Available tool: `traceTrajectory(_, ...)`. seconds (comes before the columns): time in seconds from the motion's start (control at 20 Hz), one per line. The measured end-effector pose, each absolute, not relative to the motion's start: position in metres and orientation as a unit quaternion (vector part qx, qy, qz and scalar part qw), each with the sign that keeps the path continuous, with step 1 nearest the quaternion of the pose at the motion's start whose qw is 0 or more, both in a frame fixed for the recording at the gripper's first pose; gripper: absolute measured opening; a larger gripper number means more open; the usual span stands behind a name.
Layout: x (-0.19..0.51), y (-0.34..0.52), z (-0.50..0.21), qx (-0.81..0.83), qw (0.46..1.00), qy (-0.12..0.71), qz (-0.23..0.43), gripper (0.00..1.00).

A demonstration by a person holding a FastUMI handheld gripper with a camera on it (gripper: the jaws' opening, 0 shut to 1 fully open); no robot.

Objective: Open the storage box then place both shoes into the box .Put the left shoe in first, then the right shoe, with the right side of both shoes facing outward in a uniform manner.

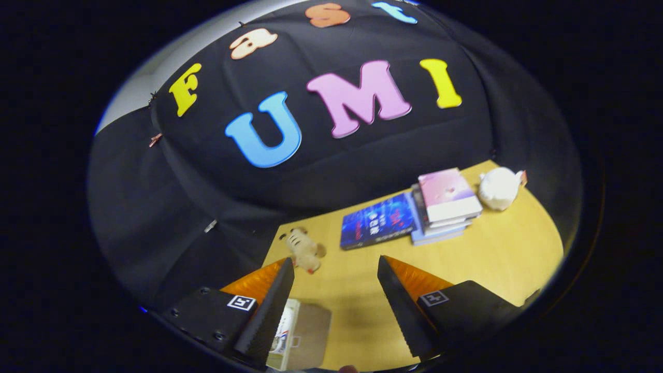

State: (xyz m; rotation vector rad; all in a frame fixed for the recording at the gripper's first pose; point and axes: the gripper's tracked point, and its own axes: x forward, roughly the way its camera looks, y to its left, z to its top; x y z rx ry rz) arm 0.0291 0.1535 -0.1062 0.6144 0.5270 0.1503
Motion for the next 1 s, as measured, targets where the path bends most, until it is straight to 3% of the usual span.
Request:
traceTrajectory(0.3,0.010,0.039,-0.096,0.229,0.957,0.178,-0.019,0.98)
traceTrajectory(1.0,-0.017,-0.038,-0.090,0.162,0.979,0.120,-0.034,0.98)
